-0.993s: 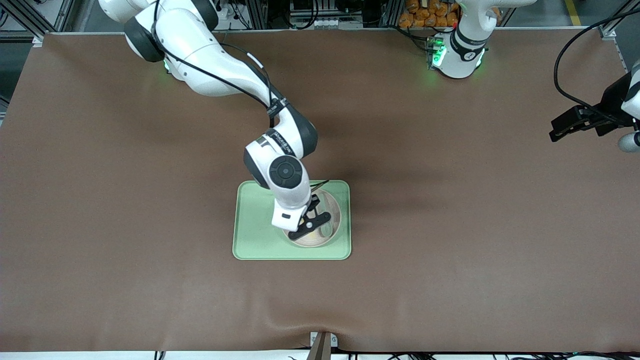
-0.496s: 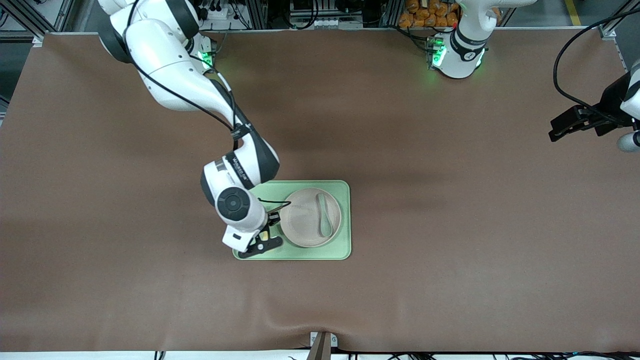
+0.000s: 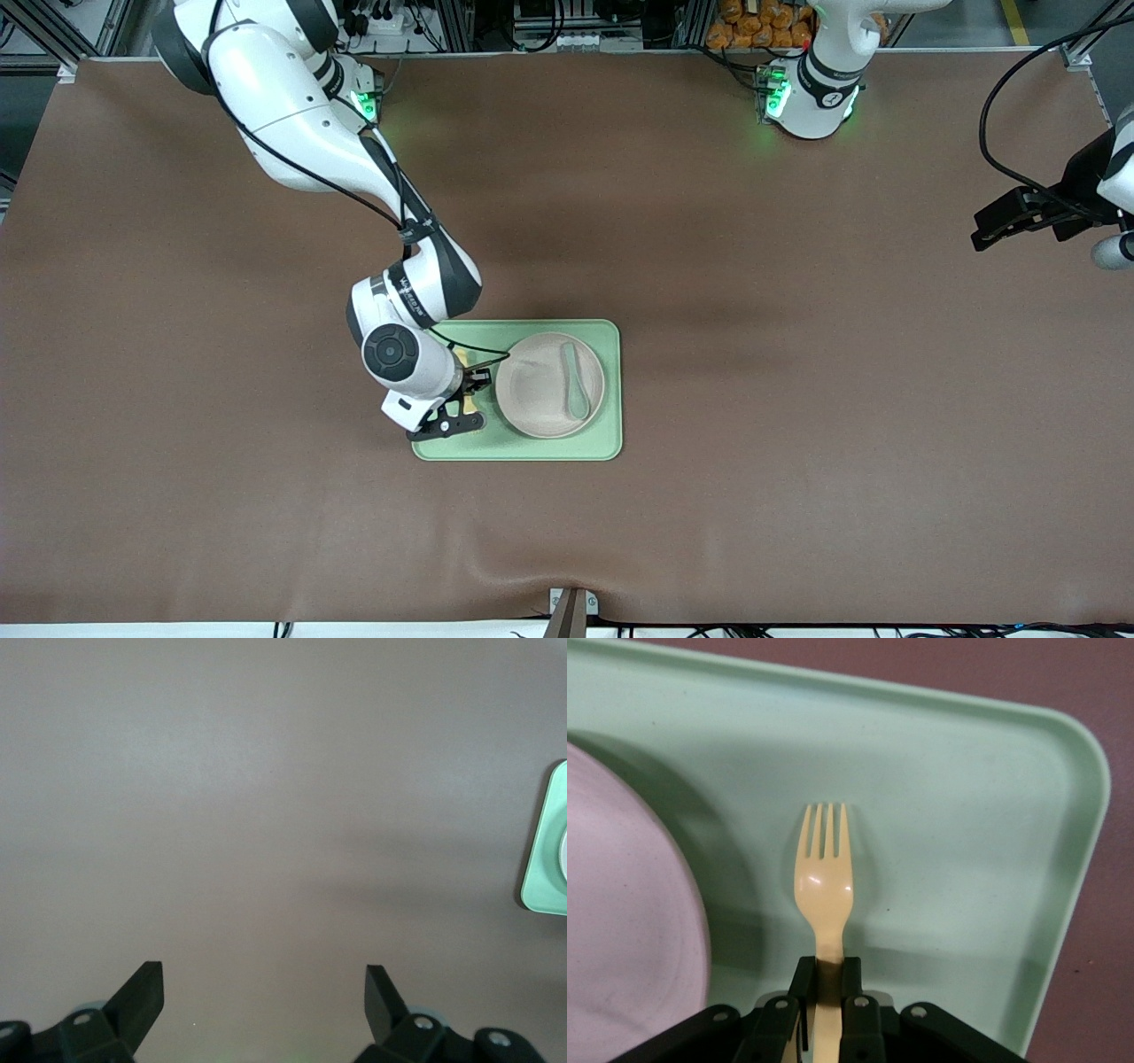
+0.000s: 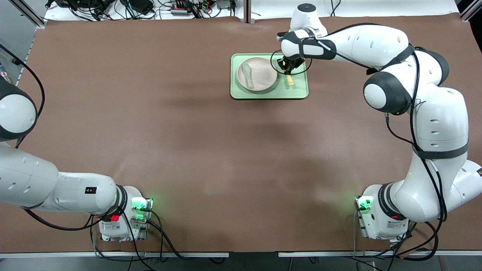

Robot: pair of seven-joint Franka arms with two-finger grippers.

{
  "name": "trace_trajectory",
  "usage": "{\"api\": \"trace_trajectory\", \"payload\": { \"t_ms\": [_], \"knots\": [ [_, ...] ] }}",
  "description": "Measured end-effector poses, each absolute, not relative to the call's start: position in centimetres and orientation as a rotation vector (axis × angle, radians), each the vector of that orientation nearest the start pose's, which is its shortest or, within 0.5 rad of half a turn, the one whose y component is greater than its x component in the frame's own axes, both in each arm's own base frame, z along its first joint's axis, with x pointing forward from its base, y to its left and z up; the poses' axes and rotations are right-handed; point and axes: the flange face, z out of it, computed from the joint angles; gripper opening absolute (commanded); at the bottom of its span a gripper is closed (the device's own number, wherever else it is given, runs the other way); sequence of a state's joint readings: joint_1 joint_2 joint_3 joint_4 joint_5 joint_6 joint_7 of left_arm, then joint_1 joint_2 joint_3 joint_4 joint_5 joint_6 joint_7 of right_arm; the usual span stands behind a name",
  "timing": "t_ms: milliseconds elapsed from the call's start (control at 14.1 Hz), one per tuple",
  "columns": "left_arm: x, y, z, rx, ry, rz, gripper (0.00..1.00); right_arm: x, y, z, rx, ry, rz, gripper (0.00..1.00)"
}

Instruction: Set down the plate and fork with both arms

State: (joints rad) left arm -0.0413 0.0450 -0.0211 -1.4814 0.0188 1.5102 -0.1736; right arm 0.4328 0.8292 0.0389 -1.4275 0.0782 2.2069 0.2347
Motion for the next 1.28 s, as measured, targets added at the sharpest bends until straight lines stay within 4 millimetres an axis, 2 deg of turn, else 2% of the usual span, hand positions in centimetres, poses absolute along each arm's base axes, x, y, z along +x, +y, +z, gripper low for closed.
{"api": "trace_trajectory", "payload": {
  "t_ms": [71, 142, 213, 284, 354, 638, 851, 993, 1276],
  "knots": [
    [56.2, -3.3, 63.6, -3.117, -0.175, 0.022, 1.00, 64.2, 32.5, 19.4, -3.060, -0.267, 0.117, 0.00],
    [56.2, -3.3, 63.6, -3.117, -0.175, 0.022, 1.00, 64.3, 32.4, 19.3, -3.059, -0.262, 0.110, 0.12],
    [56.2, -3.3, 63.6, -3.117, -0.175, 0.022, 1.00, 64.3, 32.3, 19.3, -3.060, -0.257, 0.107, 0.41],
    [56.2, -3.3, 63.6, -3.117, -0.175, 0.022, 1.00, 64.4, 32.2, 19.3, -3.061, -0.253, 0.107, 0.78],
    [56.2, -3.3, 63.6, -3.117, -0.175, 0.022, 1.00, 64.4, 32.1, 19.3, -3.062, -0.248, 0.107, 0.98],
    [56.2, -3.2, 63.6, -3.117, -0.176, 0.022, 1.00, 65.0, 31.2, 19.7, -3.064, -0.226, 0.096, 1.00],
    [56.2, -3.2, 63.6, -3.117, -0.177, 0.023, 1.00, 65.9, 29.8, 21.5, -3.065, -0.194, 0.065, 1.00],
    [56.2, -3.2, 63.6, -3.117, -0.177, 0.023, 1.00, 67.0, 27.2, 24.3, -3.068, -0.148, 0.075, 1.00],
    [56.2, -3.2, 63.5, -3.117, -0.177, 0.025, 1.00, 67.6, 21.3, 32.4, -3.076, -0.048, 0.154, 1.00]
  ]
}}
